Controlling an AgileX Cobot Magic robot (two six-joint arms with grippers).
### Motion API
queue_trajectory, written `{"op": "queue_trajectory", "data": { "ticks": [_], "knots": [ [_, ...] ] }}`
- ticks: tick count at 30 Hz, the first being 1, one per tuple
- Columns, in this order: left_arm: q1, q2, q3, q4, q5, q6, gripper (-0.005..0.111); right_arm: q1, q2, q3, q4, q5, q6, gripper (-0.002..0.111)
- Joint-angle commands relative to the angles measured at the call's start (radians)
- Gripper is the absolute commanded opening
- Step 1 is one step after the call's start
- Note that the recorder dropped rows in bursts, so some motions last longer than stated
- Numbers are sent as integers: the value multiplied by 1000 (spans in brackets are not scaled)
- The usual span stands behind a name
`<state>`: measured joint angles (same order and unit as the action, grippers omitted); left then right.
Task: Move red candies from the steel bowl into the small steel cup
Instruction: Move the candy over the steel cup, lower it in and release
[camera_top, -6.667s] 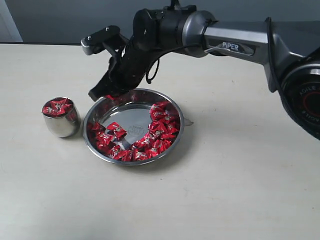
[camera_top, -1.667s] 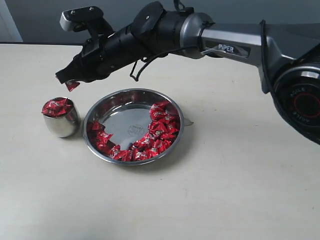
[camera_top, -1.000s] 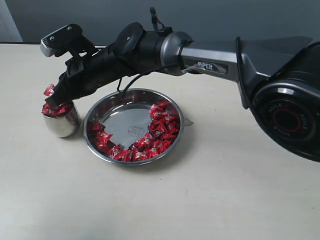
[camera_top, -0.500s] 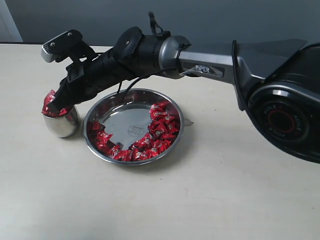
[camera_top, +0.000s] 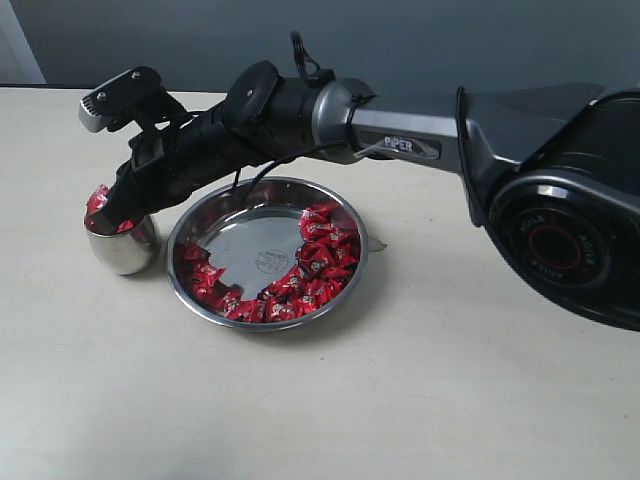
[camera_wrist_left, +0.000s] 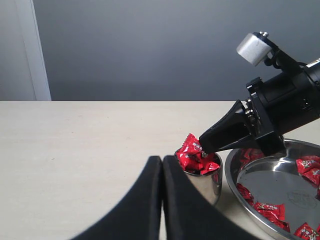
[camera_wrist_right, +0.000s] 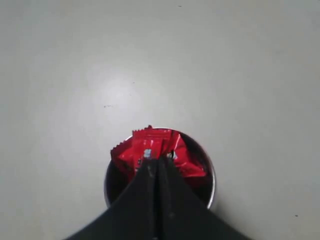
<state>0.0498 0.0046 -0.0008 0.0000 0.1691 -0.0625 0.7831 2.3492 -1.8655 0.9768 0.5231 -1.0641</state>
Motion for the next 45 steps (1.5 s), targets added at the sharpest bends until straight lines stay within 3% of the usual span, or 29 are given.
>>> {"op": "queue_trajectory", "data": {
  "ticks": [1, 38, 40, 45],
  "knots": [
    [-5, -5, 1, 0, -6, -4, 0, 0, -1, -5, 0, -6, 4, -1],
    [-5, -5, 1, 0, -6, -4, 0, 2, 25, -5, -4, 2, 10, -1],
    [-5, -5, 1, 0, -6, -4, 0, 2, 28, -5, -4, 6, 10, 3],
    [-5, -5, 1, 0, -6, -4, 0, 2, 31, -5, -4, 19, 17, 24]
  ]
}}
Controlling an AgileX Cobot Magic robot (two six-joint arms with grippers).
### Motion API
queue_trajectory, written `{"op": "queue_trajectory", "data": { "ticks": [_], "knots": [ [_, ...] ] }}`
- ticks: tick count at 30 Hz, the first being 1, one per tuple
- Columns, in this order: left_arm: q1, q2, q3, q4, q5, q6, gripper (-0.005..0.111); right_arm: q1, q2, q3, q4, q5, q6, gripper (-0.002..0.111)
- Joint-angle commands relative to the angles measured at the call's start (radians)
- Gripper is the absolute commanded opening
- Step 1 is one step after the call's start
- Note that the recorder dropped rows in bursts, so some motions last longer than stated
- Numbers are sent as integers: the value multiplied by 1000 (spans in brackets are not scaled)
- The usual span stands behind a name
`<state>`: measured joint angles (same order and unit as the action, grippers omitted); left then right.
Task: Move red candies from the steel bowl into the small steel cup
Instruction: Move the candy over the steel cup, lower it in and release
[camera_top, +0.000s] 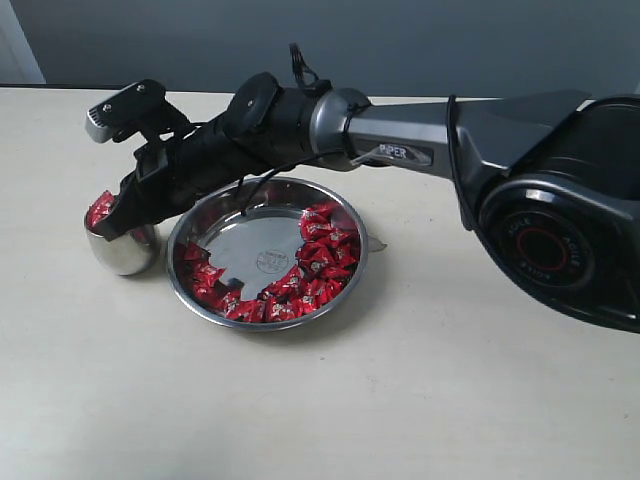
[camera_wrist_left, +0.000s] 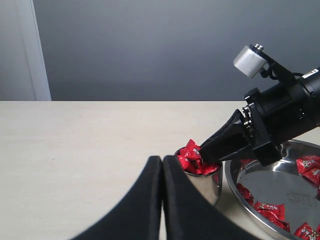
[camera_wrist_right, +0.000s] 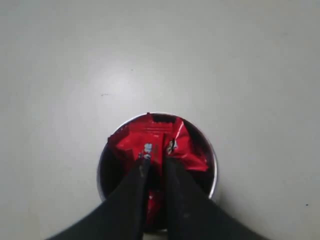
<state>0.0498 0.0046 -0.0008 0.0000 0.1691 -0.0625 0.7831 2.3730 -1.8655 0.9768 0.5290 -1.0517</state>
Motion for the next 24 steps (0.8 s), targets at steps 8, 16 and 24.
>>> {"op": "queue_trajectory", "data": {
  "ticks": [8, 16, 24],
  "knots": [
    [-5, -5, 1, 0, -6, -4, 0, 2, 3, -5, 1, 7, 5, 27],
    [-5, -5, 1, 0, -6, -4, 0, 2, -28, -7, 1, -8, 5, 27],
    [-5, -5, 1, 0, -6, -4, 0, 2, -56, -7, -6, -19, 5, 27]
  ]
}}
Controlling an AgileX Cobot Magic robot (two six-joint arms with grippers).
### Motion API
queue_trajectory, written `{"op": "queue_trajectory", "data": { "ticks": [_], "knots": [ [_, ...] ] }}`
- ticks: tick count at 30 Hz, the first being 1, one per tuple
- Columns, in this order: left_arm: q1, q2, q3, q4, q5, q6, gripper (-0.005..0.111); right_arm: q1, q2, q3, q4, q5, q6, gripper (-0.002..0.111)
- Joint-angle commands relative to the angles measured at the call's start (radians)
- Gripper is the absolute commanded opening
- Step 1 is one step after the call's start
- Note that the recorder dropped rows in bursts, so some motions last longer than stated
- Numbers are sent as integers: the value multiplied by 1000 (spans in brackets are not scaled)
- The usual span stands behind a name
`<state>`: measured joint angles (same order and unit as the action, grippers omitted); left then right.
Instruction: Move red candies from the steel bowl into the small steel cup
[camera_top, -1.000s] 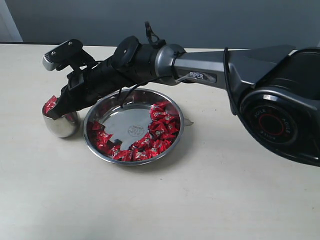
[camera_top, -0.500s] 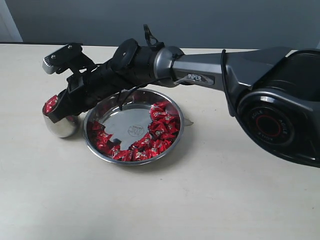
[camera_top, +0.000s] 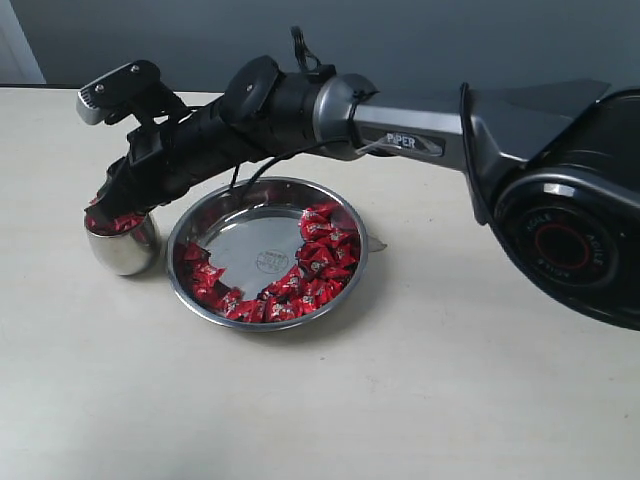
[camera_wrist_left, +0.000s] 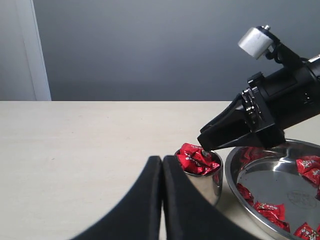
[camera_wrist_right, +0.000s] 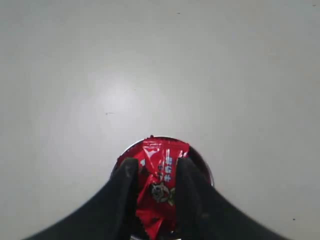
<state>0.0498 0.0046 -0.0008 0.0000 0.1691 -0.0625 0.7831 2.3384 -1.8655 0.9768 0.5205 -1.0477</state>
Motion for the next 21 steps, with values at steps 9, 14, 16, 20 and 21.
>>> {"op": "queue_trajectory", "data": {
  "ticks": [9, 14, 16, 20, 21],
  "knots": [
    [-5, -5, 1, 0, -6, -4, 0, -12, -69, -7, -72, 7, 68, 21],
    [-5, -5, 1, 0, -6, -4, 0, -39, -148, -4, -383, 53, 412, -1],
    [-5, -5, 1, 0, -6, -4, 0, -64, -184, -4, -577, 139, 626, -1],
    [-5, -5, 1, 0, -6, -4, 0, -107, -325, 121, -780, 218, 817, -1],
    [-5, -5, 1, 0, -6, -4, 0, -107, -366, 180, -780, 185, 817, -1]
  ]
}}
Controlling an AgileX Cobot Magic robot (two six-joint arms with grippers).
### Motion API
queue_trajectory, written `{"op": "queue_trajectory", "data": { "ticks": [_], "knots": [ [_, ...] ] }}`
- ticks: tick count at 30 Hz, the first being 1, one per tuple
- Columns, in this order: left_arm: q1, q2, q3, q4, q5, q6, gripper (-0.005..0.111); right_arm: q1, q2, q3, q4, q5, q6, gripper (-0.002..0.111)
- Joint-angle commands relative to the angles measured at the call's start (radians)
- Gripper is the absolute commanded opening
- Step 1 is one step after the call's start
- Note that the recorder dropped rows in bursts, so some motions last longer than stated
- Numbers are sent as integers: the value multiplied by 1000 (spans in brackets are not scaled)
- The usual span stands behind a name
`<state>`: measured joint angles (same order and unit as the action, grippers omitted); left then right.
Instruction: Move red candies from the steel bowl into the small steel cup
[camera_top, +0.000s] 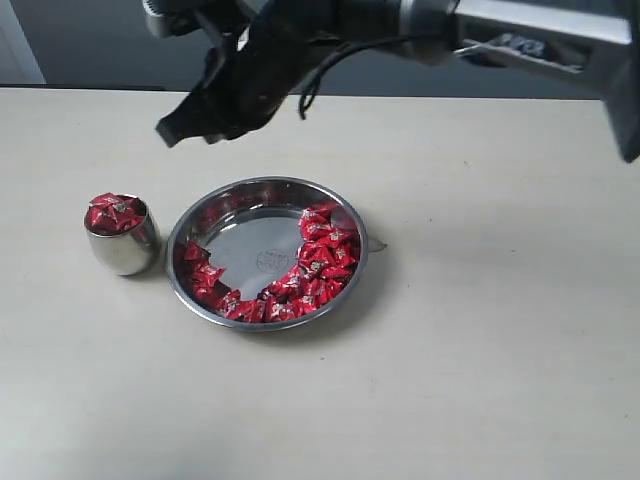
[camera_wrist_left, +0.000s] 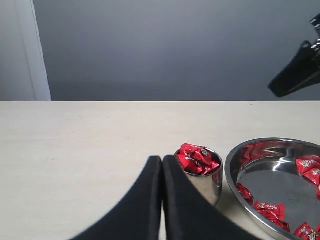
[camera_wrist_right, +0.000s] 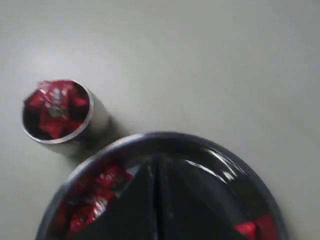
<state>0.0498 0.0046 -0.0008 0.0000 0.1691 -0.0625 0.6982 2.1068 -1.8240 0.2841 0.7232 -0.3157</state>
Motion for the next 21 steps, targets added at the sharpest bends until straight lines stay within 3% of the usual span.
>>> {"op": "queue_trajectory", "data": {
  "ticks": [1, 5, 7, 10, 12, 16, 18, 21],
  "knots": [
    [-5, -5, 1, 0, -6, -4, 0, -22, -252, 277, -79, -128, 89, -1],
    [-5, -5, 1, 0, -6, -4, 0, -22, -587, 646, 5, -372, 129, -1],
    [-5, -5, 1, 0, -6, -4, 0, -22, -683, 752, 5, -322, 134, -1],
    [-5, -5, 1, 0, -6, -4, 0, -22, -752, 791, -19, -231, 127, -1],
    [-5, -5, 1, 0, -6, -4, 0, -22, -758, 791, -145, -237, 125, -1],
    [-5, -5, 1, 0, -6, -4, 0, -22, -756, 791, -214, -238, 104, -1],
    [-5, -5, 1, 0, -6, -4, 0, -30, -788, 795, -340, -272, 85, -1],
    [-5, -5, 1, 0, -6, -4, 0, -115, -886, 853, -337, -440, 103, -1]
  ]
}}
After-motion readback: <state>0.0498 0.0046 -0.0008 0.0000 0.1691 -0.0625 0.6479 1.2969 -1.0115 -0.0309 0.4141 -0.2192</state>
